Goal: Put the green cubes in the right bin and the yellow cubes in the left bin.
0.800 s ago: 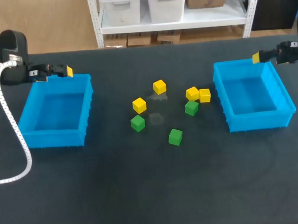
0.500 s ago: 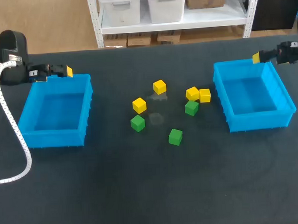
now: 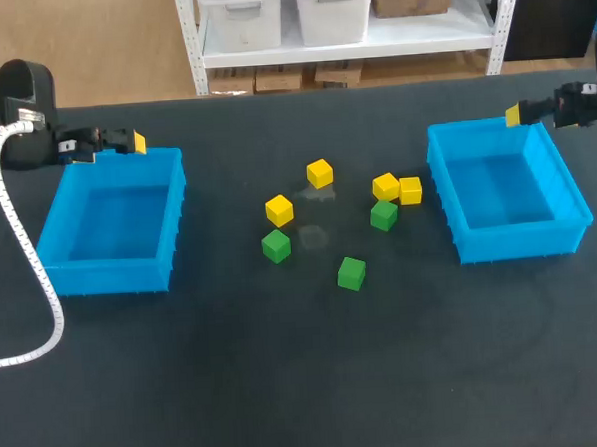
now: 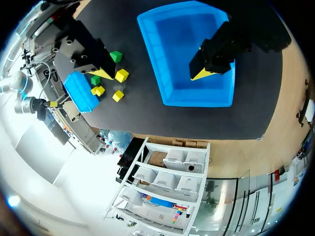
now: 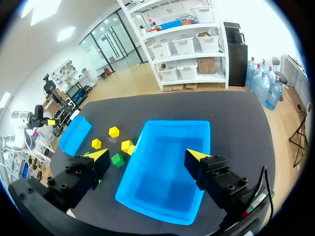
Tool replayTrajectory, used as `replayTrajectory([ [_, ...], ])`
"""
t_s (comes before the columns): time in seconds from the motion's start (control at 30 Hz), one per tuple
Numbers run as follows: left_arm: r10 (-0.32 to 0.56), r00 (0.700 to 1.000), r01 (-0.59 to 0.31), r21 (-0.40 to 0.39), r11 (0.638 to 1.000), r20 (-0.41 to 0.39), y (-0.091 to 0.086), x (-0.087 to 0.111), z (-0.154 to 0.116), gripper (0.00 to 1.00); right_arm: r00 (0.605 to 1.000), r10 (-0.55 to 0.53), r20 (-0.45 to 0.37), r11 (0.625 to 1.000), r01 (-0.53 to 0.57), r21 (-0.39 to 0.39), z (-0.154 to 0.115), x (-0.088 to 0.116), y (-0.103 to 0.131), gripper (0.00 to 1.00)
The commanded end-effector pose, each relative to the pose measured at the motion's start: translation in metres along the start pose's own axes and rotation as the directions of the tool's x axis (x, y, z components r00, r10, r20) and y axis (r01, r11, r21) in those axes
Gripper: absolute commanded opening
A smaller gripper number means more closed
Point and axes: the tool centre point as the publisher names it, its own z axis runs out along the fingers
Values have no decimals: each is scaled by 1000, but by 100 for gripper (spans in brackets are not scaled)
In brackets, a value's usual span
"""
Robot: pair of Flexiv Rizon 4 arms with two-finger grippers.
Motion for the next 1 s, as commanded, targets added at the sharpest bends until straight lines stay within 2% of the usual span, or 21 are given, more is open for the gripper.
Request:
replayTrajectory([
  [0.03, 2, 1000, -2, 9, 1000, 5, 2, 1, 0, 100, 1000, 0, 0, 1000, 0, 2, 0, 0, 0, 100],
  [1.0, 2, 1000, -2, 9, 1000, 5, 2, 1, 0, 100, 1000, -11, 2, 1000, 11, 5, 1, -4, 3, 100],
])
